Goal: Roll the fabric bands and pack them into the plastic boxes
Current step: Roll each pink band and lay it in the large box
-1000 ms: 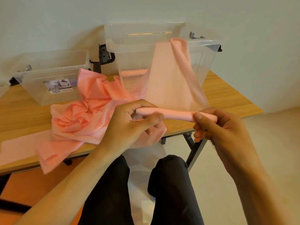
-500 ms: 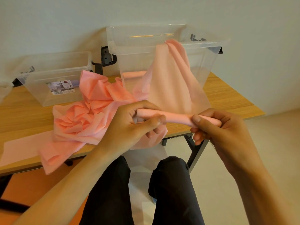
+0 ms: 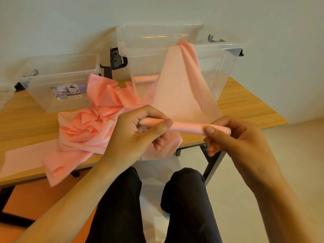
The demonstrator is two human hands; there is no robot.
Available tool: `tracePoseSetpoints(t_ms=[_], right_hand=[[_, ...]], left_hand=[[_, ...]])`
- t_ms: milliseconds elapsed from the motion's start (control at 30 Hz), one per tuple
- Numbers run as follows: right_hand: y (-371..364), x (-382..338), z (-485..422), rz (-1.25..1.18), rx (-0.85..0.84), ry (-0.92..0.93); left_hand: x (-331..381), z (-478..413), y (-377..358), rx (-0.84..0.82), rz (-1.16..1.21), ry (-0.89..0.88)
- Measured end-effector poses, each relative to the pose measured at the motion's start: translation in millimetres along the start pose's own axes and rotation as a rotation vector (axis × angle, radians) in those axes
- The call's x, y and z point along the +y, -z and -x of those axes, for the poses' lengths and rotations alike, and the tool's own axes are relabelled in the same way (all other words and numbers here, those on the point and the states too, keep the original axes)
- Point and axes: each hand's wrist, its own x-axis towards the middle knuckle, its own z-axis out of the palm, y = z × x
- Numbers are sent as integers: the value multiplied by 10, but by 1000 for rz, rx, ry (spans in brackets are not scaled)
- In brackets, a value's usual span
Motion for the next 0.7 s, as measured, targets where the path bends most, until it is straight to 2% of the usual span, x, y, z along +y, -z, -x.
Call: tracePoseSetpoints(t_ms=[100, 367, 700], right_hand=[[-13, 17, -10, -9, 12, -19], [-22, -22, -29, -10, -31, 20], [-47, 3, -52, 19, -35, -51]], left_hand=[[-17, -25, 6, -49, 26, 9], [-14, -12, -27, 36, 54, 62], [-11, -29, -13, 9, 6, 46]])
